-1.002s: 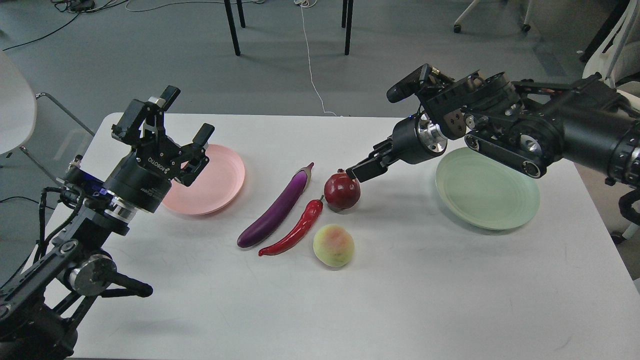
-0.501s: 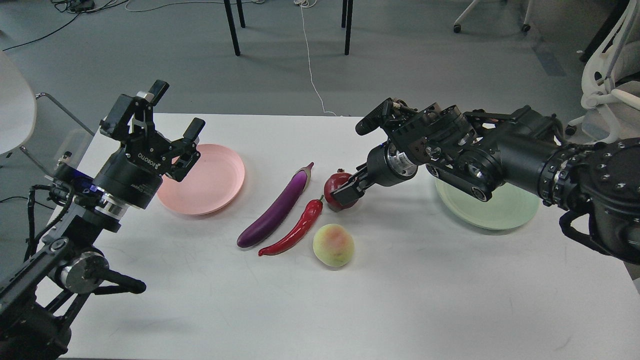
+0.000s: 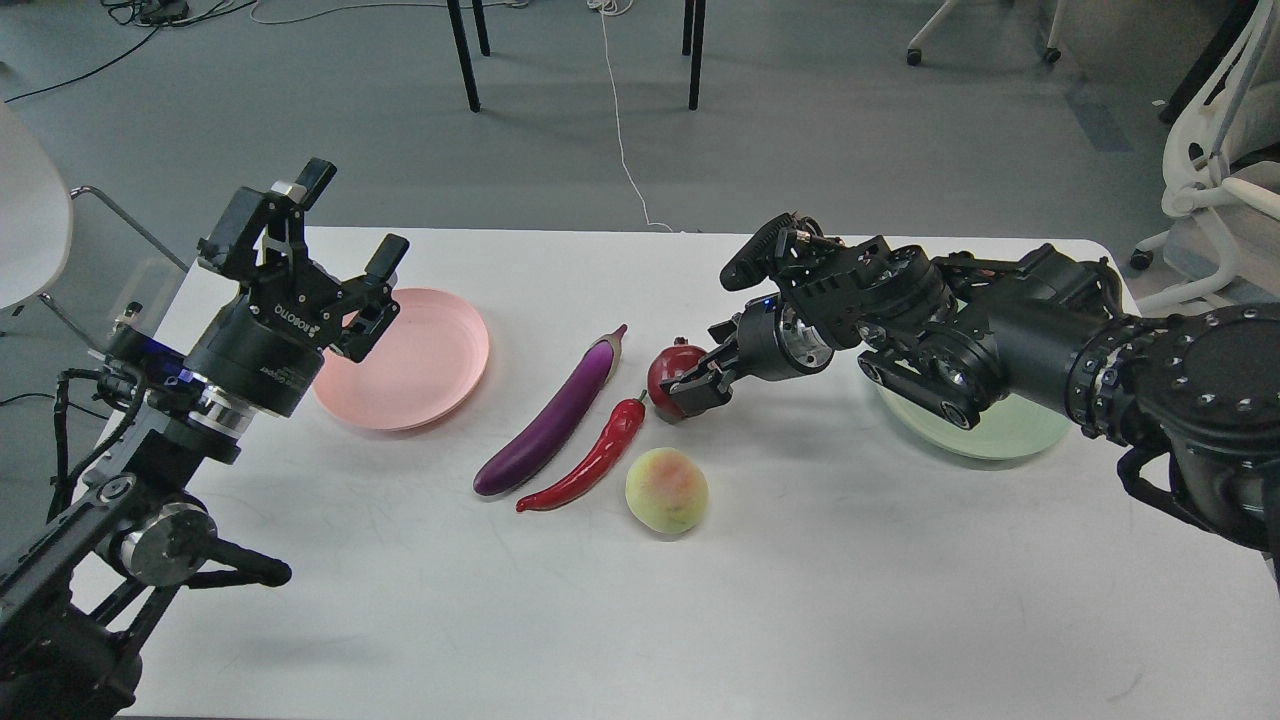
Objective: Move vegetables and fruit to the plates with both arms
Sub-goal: 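Close the right gripper around the red onion, then lift the onion and lower it onto the green plate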
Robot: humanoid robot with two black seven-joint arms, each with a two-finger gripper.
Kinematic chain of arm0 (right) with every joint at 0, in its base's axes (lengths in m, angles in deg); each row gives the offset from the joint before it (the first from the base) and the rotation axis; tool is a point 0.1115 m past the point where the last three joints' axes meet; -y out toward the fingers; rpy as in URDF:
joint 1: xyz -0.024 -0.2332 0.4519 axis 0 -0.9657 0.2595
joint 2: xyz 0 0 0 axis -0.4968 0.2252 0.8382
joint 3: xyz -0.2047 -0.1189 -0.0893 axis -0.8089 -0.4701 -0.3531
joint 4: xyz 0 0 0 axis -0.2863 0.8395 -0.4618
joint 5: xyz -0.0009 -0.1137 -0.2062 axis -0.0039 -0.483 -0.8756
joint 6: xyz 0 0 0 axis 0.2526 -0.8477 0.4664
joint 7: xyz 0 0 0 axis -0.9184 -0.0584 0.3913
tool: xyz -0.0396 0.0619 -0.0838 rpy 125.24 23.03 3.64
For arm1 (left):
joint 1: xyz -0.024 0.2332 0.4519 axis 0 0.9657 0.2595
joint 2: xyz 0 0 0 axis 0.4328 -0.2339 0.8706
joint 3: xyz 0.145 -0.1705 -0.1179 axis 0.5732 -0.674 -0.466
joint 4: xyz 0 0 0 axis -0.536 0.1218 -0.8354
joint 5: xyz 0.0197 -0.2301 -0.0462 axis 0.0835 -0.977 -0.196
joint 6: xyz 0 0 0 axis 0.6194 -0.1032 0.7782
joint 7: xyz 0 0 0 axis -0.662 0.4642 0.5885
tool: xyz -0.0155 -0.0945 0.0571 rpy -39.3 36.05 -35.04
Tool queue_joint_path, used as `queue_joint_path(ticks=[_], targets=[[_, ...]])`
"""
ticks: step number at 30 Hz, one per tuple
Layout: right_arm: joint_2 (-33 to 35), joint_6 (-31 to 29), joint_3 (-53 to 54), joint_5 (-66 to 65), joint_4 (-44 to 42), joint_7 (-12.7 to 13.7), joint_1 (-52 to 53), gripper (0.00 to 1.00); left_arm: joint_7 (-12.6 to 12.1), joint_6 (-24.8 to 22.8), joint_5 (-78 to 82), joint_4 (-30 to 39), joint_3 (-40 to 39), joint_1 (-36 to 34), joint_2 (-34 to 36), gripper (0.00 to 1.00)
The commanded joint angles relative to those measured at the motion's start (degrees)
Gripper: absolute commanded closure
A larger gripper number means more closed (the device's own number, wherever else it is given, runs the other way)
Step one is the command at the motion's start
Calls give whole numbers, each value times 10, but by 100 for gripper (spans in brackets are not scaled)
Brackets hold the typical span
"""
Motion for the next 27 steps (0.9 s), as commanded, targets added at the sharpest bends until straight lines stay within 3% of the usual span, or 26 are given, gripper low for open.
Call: queue_joint_path(ticks=[1, 5, 10, 17, 27], targets=[[-4, 15, 0, 1, 0, 0, -4, 7, 0, 0, 0, 0, -1, 0, 1, 2], [-6, 16, -4, 2, 0, 0, -5, 14, 0, -3, 0, 0, -3, 1, 1, 2], [-6, 15, -21, 2, -4, 0, -5, 31, 0, -3, 0, 0, -3, 1, 1, 2], [-5, 15, -26, 2, -7, 0, 2, 66, 0, -3, 0, 0, -4, 0, 1, 2], [58, 9, -20, 24, 65, 0, 97, 69, 0, -3, 0, 9, -10, 1, 10, 2]])
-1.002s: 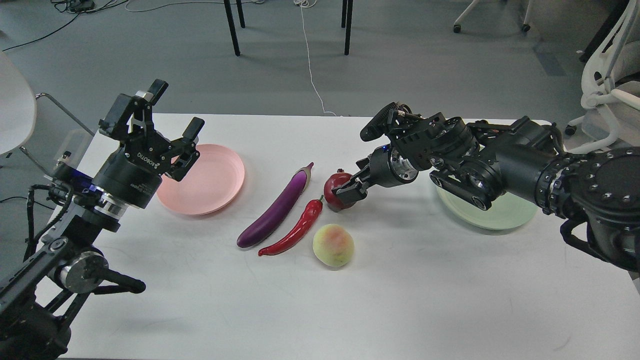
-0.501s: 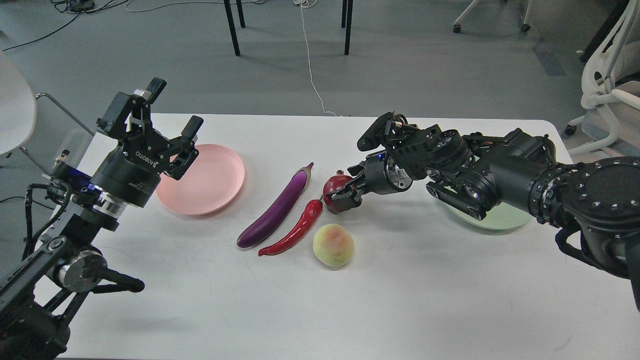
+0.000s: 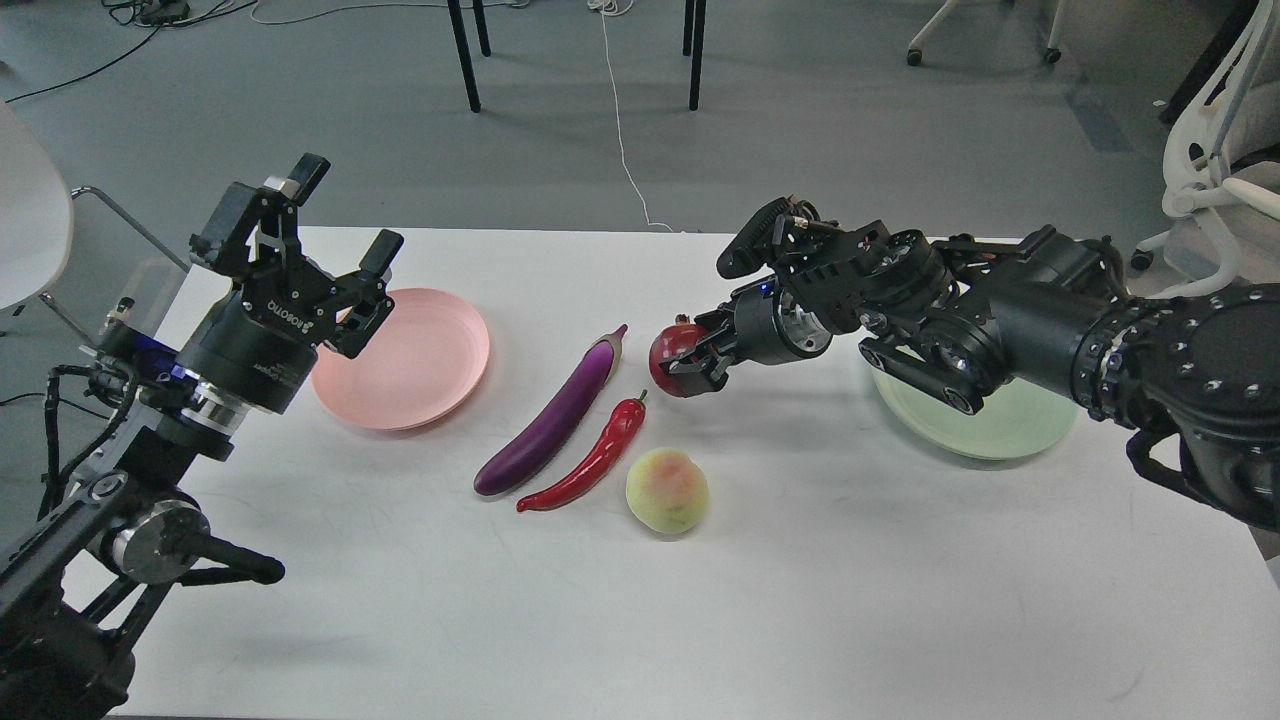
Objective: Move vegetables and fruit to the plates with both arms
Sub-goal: 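Lift the onion and lower it onto the green plate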
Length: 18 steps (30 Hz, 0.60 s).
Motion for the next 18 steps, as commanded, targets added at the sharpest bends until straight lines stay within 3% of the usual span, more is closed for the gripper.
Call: queue_joint_path(ticks=[1, 18], targets=[[43, 1, 4, 24, 33, 0, 39, 69, 0, 0, -1, 6, -9, 1, 3, 2], [391, 7, -35, 6, 199, 0, 29, 68, 0, 0, -3, 8, -14, 1, 3, 2]])
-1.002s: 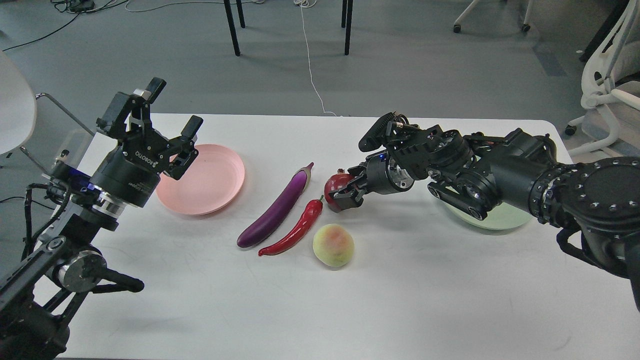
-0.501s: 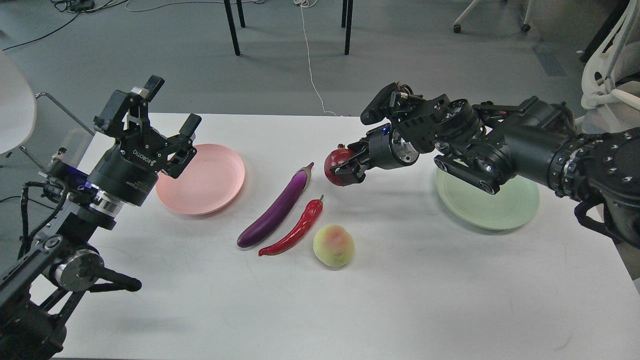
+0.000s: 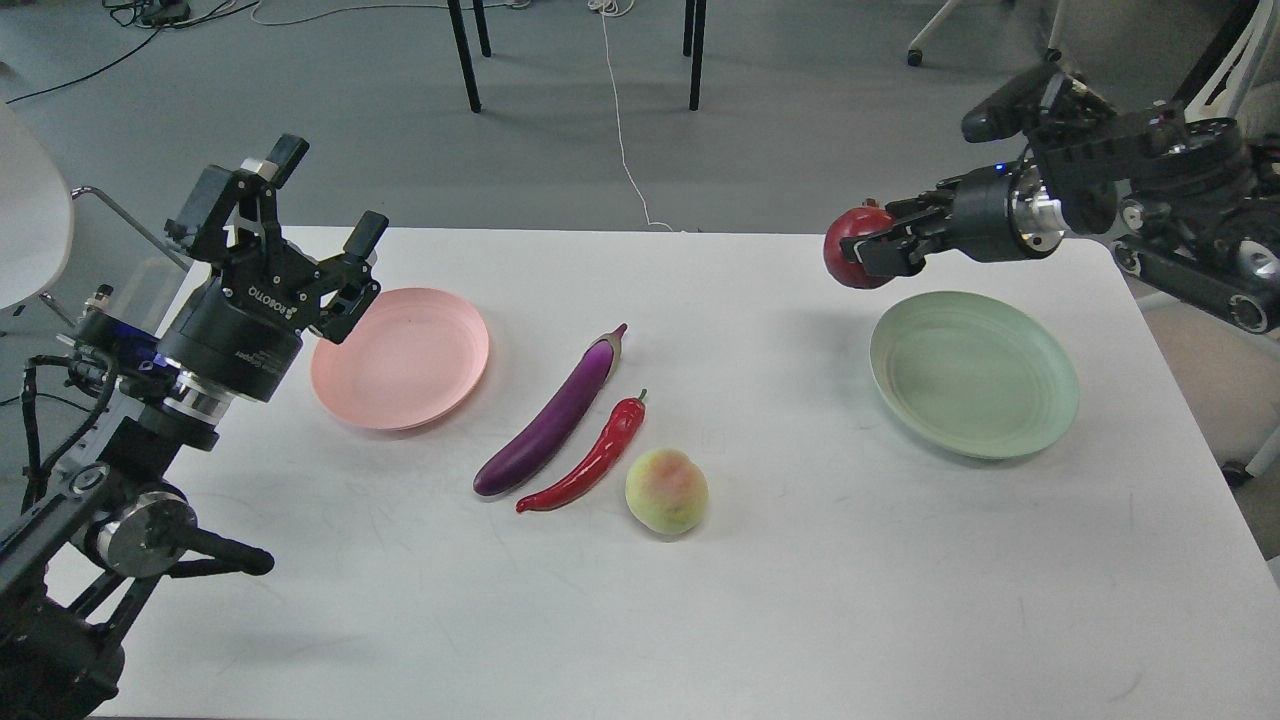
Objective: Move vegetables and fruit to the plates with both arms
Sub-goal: 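Lift the onion and lower it onto the green plate, then open the right gripper and move it toward the peach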
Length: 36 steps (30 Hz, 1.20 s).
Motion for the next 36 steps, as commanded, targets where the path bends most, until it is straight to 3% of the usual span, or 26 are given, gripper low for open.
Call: queue_joint_path(ticks=[1, 12, 19, 22, 27, 31, 36], targets=[[54, 4, -4, -32, 22, 0, -23, 68, 0, 0, 0, 0, 0, 0, -1, 2], [68, 52, -3, -56, 17, 0, -106, 68, -1, 0, 0, 2, 1, 0, -3, 2], [34, 85, 1, -56, -2, 0, -120, 61, 0, 0, 0, 2, 1, 0, -3, 2], [26, 88, 1, -56, -9, 0, -121, 48, -1, 0, 0, 5, 0, 0, -1, 2], [31, 88, 1, -55, -7, 0, -121, 16, -1, 0, 0, 5, 0, 0, -2, 2], [38, 88, 1, -54, -2, 0, -120, 6, -1, -1, 0, 6, 0, 0, -1, 2], [59, 88, 16, -52, 17, 0, -111, 3, -1, -1, 0, 7, 0, 0, 0, 2]])
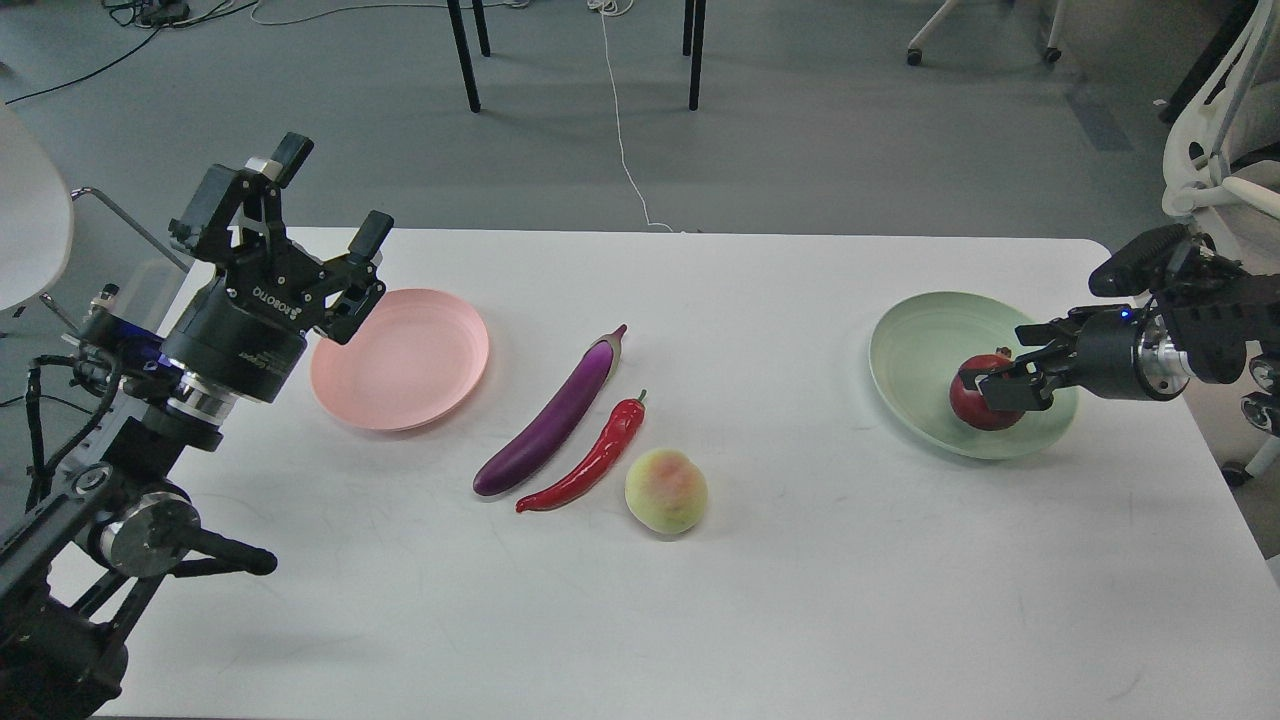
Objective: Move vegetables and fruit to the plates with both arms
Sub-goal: 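Open the right gripper and move it toward the peach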
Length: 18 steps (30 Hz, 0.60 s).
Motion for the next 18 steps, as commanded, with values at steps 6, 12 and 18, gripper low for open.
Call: queue_joint_path(ticks=[6, 12, 18], targets=[[68, -5, 70, 10, 96, 0, 47, 2, 0, -1, 0, 4, 1, 0, 1, 2], [86, -35, 81, 45, 183, 0, 135, 2, 0, 0, 0, 4, 4, 0, 1, 2], [36, -73, 79, 127, 254, 0, 180, 2, 0, 0, 0, 7, 4, 0, 2, 2]])
